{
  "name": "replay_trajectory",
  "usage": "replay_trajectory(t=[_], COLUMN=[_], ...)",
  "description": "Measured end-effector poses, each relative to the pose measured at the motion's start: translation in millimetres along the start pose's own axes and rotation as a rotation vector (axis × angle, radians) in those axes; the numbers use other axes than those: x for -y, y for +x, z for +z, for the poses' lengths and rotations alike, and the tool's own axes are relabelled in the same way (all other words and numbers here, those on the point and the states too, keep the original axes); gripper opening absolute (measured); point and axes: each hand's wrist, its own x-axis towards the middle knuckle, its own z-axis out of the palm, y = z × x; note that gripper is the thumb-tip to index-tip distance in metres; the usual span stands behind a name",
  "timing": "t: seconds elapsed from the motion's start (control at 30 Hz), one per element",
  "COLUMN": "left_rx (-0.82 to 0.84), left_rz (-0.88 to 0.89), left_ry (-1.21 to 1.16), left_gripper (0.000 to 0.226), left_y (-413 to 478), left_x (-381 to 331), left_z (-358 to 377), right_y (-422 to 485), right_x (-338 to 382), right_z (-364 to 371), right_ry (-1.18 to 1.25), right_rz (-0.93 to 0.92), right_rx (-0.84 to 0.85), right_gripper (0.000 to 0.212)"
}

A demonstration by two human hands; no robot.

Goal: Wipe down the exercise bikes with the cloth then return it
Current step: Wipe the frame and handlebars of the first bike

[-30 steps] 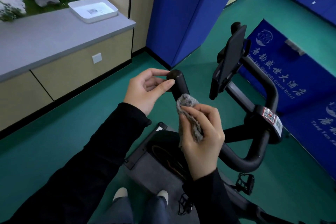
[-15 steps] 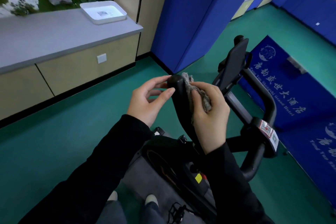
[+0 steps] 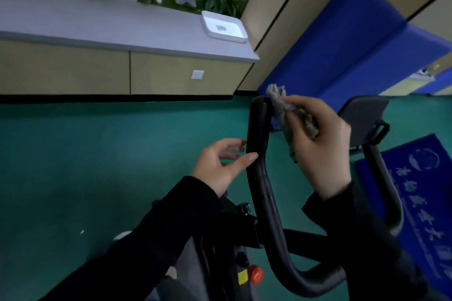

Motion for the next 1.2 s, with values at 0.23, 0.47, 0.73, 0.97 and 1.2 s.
replay_trajectory(t=[0.23,0.47,0.73,0.97,1.2], left_rx=[-0.138,-0.294,-0.377,-0.380,-0.419], left_rz=[-0.032,-0.062,-0.053,-0.027,-0.024], left_ry=[-0.072,-0.342,-0.548,-0.594,-0.504], left_gripper=[0.027,0.026,0.027,0.015,0.017], left_y=[-16.2,-16.9,-9.6,-5.1,-5.6], left_x=[11.4,12.2,16.6,17.6,15.7], left_z=[15.4,35.5,47.2,46.6,45.2], right_y=[84.8,143.5,140.9,153.6,157.1], right_x=[21.0,55.1,55.3,49.1,49.7], right_z=[-7.2,35.4,70.3,64.0,54.2], right_ry=[-0.164,-0.401,-0.380,-0.321,-0.286], right_rz=[-0.503,-0.492,-0.511,-0.498,-0.454], right_rx=[0.748,1.679,2.031,1.976,1.857], right_gripper=[0.019,0.017,0.017,0.018,0.025])
